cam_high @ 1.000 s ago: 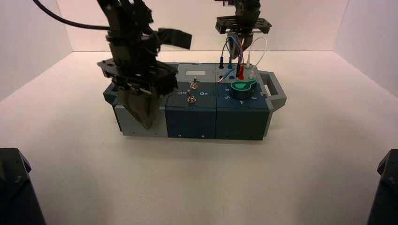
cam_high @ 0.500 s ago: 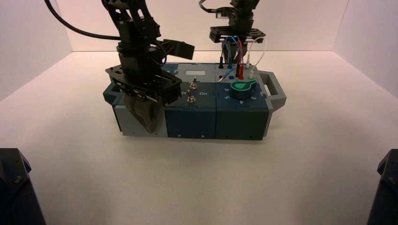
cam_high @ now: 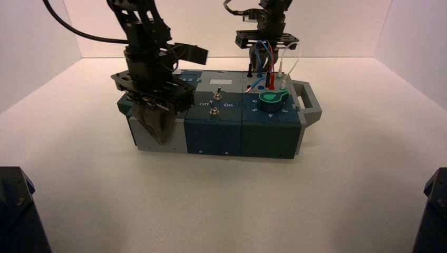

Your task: Rotate the box clockwise.

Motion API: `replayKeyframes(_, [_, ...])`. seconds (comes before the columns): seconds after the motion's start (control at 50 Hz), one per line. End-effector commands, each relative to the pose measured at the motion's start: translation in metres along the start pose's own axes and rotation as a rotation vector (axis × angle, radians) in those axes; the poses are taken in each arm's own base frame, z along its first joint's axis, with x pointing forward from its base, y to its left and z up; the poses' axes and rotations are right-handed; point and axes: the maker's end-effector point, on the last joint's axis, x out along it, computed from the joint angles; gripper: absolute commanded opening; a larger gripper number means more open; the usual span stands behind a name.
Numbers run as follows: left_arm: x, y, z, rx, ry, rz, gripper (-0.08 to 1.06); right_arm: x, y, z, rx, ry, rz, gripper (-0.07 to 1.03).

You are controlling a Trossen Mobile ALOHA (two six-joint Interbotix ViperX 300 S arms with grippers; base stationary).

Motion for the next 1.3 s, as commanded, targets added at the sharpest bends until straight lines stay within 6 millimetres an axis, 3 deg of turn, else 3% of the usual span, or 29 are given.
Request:
replayKeyframes(0.02, [-0.009,0.013,0.017,-0.029,-0.073,0.008,-0.03,-0.016,0.007,-0.006,-0.012,0.001,0.007,-0.02])
replayKeyframes(0.42, [-0.021,0.043,0.037,-0.093,-0.134,0.031,-0.03,-0.016,0.008,-0.036,-0.014,0.072,0.007,-0.02])
replayKeyframes(0.82, [-0.037,0.071,0.066,-0.140,-0.214,0.057,-0.03,-0.037,0.028,-0.073,-0.056,0.092,0.013,-0.02])
replayKeyframes(1.3, [-0.014,0.085,0.088,-0.140,-0.206,0.072,-0.03,-0.034,0.041,-0.098,-0.067,0.129,0.029,-0.02])
